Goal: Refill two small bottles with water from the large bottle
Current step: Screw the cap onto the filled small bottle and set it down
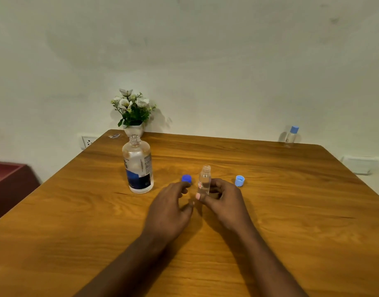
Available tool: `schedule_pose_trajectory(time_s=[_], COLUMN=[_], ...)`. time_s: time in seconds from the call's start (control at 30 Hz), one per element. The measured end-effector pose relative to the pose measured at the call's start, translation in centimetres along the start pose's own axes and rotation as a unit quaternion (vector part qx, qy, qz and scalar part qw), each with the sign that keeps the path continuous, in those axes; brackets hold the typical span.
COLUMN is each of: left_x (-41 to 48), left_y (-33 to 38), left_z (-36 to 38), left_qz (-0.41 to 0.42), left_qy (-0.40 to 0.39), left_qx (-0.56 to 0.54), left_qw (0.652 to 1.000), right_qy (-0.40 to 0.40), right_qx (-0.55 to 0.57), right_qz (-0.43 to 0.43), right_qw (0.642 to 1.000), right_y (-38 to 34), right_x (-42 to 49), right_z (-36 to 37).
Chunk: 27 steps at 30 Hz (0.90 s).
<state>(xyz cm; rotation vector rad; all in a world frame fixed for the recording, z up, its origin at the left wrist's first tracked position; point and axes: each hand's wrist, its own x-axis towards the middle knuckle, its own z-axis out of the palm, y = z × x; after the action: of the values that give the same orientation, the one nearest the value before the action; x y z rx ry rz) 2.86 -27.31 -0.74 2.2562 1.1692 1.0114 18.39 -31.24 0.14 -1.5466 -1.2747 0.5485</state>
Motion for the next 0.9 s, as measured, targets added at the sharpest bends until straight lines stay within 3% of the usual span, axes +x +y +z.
schedule_pose_trajectory(time_s=[0.13, 0.8, 0.9], left_x=[1.0, 2.6, 2.7], left_y=[0.3, 0.7, 0.5], left_z=[1.9, 2.7, 2.5], left_qz=[0.016, 0.050, 0.041], left_qy=[-0.037, 0.007, 0.014], left_qx=[0.017, -0.035, -0.053], left_qw=[0.999, 0.998, 0.998], right_qy=[0.025, 0.036, 0.010], right_qx=[-0.003, 0.022, 0.032], right_qz=[0.006, 0.000, -0.003], right_qw=[1.000, 0.999, 0.999], right_y=[0.0, -1.1, -1.3], right_x=[0.1, 0.1, 0.1], right_z=[-0.3, -0.2, -0.4])
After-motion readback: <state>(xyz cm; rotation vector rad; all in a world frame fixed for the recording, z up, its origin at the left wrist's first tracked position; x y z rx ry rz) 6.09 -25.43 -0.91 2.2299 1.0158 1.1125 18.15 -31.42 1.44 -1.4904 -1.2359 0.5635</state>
